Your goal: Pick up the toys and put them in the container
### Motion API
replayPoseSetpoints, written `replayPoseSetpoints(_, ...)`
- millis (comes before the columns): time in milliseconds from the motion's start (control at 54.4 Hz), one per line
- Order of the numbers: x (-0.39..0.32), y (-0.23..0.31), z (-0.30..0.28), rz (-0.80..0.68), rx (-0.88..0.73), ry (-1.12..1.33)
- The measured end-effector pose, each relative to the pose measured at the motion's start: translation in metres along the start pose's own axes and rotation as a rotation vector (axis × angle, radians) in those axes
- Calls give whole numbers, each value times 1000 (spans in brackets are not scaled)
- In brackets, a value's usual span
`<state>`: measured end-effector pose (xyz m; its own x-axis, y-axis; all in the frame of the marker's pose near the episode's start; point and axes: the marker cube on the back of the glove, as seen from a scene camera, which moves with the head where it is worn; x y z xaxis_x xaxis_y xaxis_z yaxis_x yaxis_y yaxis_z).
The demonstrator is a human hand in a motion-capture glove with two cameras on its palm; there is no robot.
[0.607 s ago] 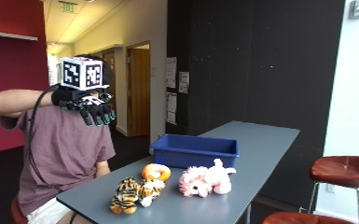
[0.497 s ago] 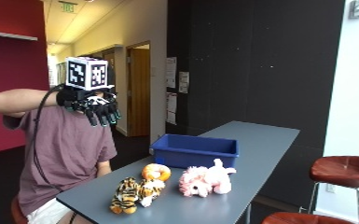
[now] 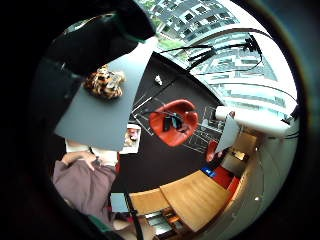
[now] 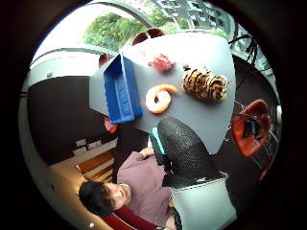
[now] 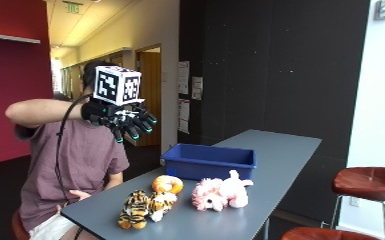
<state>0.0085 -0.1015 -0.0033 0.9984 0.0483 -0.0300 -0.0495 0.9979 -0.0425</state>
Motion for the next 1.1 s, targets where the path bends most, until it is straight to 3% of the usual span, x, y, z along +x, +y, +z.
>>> replayPoseSetpoints(184, -5, -38, 35, 14, -70, 26)
replayPoseSetpoints(644, -3, -112, 199, 18, -238, 154)
replayPoseSetpoints(809, 3, -119, 202, -10, -137, 128)
replayPoseSetpoints(1103, 7, -101, 211, 2, -251, -33)
